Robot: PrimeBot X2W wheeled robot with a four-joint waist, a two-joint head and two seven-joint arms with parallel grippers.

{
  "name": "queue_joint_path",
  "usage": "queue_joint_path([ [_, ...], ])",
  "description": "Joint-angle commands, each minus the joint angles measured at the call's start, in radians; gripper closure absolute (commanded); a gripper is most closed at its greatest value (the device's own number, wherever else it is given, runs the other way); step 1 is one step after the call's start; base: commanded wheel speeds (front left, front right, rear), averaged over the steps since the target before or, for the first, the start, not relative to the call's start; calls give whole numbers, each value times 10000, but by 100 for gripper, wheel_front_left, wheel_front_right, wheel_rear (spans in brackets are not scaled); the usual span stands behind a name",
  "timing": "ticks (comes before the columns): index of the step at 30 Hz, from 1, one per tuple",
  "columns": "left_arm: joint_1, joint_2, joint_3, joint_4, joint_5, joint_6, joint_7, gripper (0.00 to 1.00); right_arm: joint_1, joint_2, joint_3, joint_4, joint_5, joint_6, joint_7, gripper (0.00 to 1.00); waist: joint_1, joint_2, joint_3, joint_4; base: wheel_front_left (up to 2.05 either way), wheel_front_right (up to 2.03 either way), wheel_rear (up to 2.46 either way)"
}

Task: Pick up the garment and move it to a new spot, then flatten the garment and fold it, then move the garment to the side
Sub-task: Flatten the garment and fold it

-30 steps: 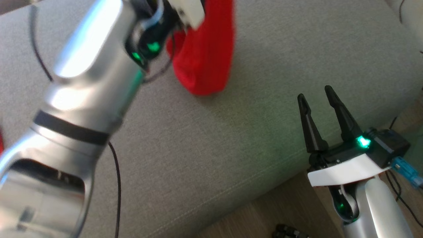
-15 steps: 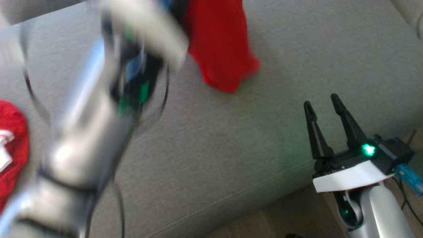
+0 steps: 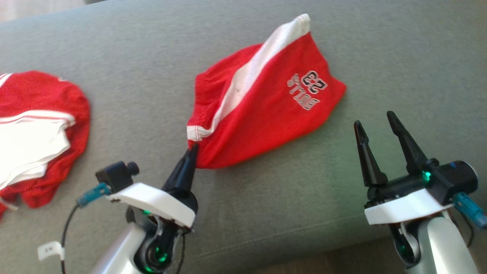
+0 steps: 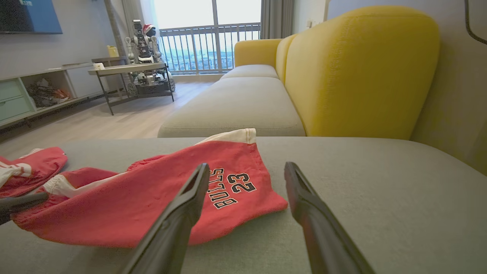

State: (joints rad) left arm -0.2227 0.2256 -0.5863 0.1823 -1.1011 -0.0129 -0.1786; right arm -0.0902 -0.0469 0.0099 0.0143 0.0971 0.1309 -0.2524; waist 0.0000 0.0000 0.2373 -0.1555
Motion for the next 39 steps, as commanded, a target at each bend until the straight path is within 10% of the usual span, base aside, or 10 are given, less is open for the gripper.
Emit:
queue_joint_path([
  [1,-112,10,280,-271,-67,-113,-112,31,-58,-33,262,-367,-49,-2,-94,0,0,0,-91,295,0,0,0],
  [2,-60,-23,260,-229,-70,-159,-152,5,-47,-33,306,-359,-71,-2,-94,0,0,0,-120,364,0,0,0],
  [3,-16,-53,239,-201,-79,-197,-177,0,-34,-33,349,-352,-83,-2,-94,0,0,0,-150,423,0,0,0],
  [21,-1190,1007,-821,529,2189,-92,210,0,94,-33,535,-222,-95,-2,-94,0,0,0,-314,322,0,0,0],
  [33,-1516,878,-704,937,1716,-232,594,0,46,-33,538,-208,-83,-2,-94,0,0,0,-190,61,0,0,0],
  [36,-1627,868,-627,964,1615,-273,610,15,13,-33,539,-227,-98,-2,-94,0,0,0,-141,35,0,0,0],
  [39,-1723,871,-580,981,1550,-313,626,56,-12,-33,531,-249,-111,-2,-94,0,0,0,-96,32,0,0,0],
])
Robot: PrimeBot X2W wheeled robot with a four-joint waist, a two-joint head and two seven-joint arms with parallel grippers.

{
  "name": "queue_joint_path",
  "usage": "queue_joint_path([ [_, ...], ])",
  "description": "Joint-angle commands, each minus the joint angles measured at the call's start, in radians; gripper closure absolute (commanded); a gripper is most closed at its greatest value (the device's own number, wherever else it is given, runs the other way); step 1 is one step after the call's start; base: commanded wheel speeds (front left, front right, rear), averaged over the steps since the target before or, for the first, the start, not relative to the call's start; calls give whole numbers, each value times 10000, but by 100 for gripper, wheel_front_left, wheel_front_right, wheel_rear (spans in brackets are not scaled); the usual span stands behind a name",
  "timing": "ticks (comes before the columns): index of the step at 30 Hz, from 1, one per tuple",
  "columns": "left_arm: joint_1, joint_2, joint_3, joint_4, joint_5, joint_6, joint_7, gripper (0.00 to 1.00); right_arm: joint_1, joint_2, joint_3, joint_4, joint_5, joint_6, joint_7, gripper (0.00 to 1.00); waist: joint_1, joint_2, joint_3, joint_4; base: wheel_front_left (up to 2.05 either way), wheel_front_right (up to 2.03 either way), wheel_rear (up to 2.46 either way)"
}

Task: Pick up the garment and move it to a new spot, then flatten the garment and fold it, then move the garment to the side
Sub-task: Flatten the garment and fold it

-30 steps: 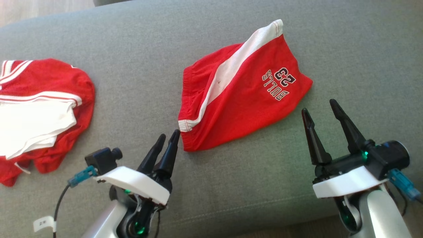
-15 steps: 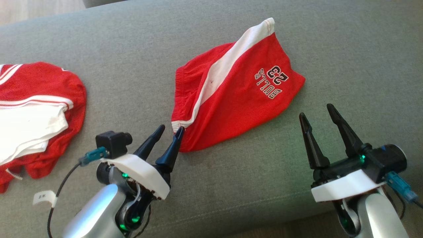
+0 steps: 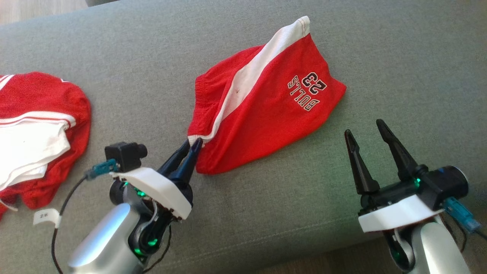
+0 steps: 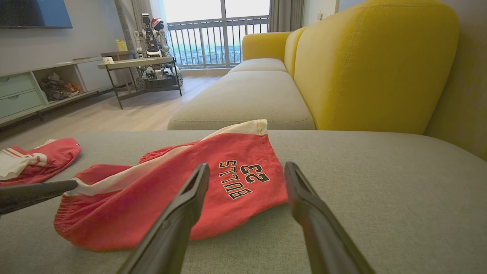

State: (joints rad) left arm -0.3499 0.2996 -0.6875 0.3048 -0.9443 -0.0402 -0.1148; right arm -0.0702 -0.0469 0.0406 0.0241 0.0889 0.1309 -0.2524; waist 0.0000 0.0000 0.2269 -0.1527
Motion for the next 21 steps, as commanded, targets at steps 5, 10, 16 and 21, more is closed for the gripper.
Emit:
queue_joint_path([
  [5,-473,182,448,-255,-155,-168,51,100,-258,-33,188,-387,-57,-2,-94,0,0,0,59,78,0,0,0],
  [10,-308,378,457,-455,-22,-137,-159,100,-595,-33,371,-418,177,-2,-94,0,0,0,78,346,0,0,0],
  [16,5,675,561,-912,162,108,-446,100,-2033,-33,821,1581,919,-2,-94,0,0,0,168,753,0,0,0],
  [21,26,744,534,-1101,204,116,-467,100,-4279,-159,992,3790,1070,-2,816,0,0,0,379,1136,0,0,0],
])
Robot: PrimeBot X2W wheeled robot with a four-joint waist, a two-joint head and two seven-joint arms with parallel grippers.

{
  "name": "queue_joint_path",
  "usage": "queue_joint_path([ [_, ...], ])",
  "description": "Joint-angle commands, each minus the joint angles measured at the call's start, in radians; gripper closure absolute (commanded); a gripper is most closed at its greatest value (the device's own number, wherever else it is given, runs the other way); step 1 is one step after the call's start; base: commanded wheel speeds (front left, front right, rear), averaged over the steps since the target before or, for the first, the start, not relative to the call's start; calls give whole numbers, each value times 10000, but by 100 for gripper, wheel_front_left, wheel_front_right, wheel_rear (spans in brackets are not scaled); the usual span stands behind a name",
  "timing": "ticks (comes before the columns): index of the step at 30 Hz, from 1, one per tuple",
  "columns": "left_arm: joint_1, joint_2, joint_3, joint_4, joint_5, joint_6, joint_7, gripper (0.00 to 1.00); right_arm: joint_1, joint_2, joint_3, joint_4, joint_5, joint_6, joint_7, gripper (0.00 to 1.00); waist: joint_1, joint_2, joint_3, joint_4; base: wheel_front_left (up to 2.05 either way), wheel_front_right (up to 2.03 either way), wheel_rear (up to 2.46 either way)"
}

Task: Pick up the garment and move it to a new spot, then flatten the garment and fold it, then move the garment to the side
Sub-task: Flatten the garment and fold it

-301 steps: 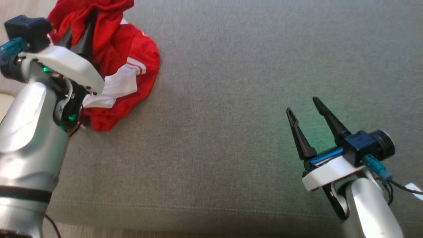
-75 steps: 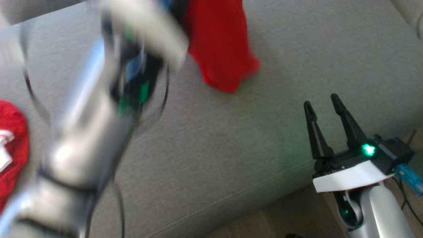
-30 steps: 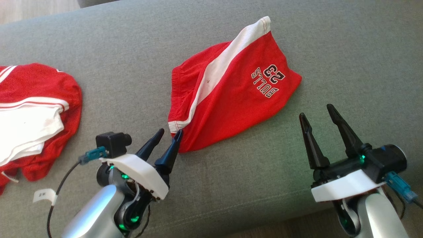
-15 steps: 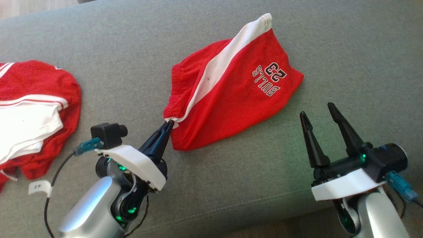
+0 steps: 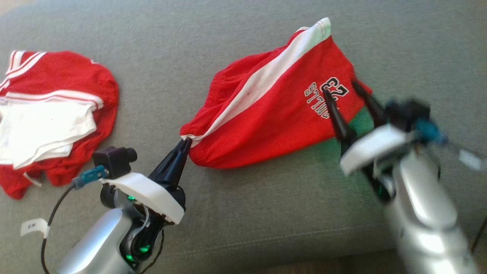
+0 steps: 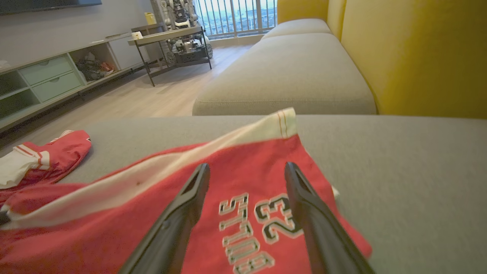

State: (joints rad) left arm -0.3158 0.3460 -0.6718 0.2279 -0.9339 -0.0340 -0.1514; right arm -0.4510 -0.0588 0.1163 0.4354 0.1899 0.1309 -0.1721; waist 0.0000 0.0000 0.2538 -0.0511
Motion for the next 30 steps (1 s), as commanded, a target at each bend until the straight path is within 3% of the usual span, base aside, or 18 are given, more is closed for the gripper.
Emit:
queue_joint_path([
  [1,-352,261,355,-349,112,40,-95,100,-924,-109,259,0,182,-2,234,0,0,0,172,194,0,0,0],
  [8,-702,53,203,-210,273,-42,-155,100,-3449,-907,991,1993,646,-2,1540,0,0,0,627,571,0,0,0],
  [12,-866,-42,149,-14,317,-129,-218,100,-4299,-1191,1451,2893,742,-2,1767,0,0,0,769,701,0,0,0],
  [26,-1193,-196,-58,425,417,-307,-263,100,-5883,-1227,2350,5213,1362,-2,1528,0,0,0,967,1033,0,0,0],
  [27,-1206,-210,-77,451,424,-318,-268,100,-5949,-1205,2465,5314,1498,-2,1539,3,0,0,982,1055,0,0,0],
  [30,-1240,-245,-138,526,442,-351,-277,100,-6087,-1181,2876,5522,1959,-2,1614,40,0,0,1012,1110,0,0,0],
])
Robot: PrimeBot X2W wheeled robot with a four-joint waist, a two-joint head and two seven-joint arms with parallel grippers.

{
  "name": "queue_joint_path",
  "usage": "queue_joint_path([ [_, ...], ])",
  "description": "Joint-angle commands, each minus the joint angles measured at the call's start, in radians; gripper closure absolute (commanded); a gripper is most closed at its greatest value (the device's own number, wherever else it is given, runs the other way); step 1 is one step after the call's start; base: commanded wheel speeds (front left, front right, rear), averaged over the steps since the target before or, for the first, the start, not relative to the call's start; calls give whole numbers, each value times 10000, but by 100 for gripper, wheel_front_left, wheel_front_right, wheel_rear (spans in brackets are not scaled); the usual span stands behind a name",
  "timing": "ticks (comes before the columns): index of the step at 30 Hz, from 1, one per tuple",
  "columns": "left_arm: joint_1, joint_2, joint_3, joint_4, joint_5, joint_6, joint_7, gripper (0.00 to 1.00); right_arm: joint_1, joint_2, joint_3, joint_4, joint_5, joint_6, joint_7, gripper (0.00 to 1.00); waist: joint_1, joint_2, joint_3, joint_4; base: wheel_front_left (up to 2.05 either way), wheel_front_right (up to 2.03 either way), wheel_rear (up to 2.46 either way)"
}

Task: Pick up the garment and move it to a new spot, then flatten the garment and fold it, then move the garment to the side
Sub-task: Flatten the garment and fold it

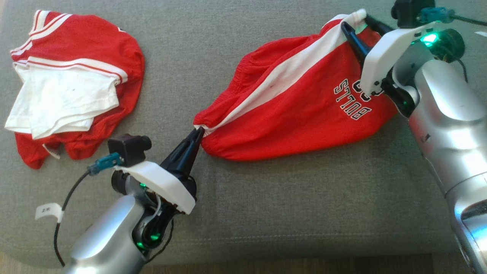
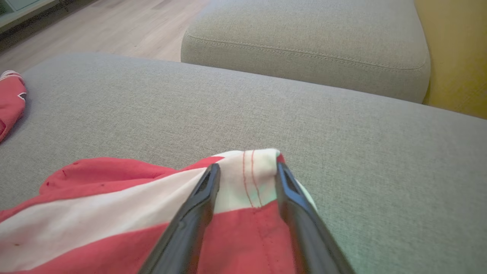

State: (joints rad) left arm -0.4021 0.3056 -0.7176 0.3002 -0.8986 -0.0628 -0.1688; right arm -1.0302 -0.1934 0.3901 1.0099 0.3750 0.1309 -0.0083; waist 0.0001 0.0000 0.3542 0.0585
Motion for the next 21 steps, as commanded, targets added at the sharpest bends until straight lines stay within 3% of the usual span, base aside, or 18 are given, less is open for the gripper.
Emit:
queue_joint_path([
  [1,-387,150,298,-176,94,-74,-98,100,-334,147,283,-176,268,-2,16,58,-1,0,23,34,0,0,0],
  [3,-403,133,262,-135,99,-95,-101,100,-403,67,578,-108,521,-2,28,100,-1,0,32,60,0,0,0],
  [10,-378,128,390,109,130,-20,-364,100,-532,-232,1262,59,1019,-2,-561,100,-1,0,-236,-46,0,0,0],
  [17,-468,202,1544,-401,-635,-9,-698,100,-735,-551,1190,-187,1855,-2,-1006,100,-1,0,-847,-549,0,0,0],
  [21,-1199,479,1981,-915,-1086,-57,-192,100,-1080,-801,979,-617,2481,-2,-1006,100,-1,0,-1089,-867,0,0,0],
])
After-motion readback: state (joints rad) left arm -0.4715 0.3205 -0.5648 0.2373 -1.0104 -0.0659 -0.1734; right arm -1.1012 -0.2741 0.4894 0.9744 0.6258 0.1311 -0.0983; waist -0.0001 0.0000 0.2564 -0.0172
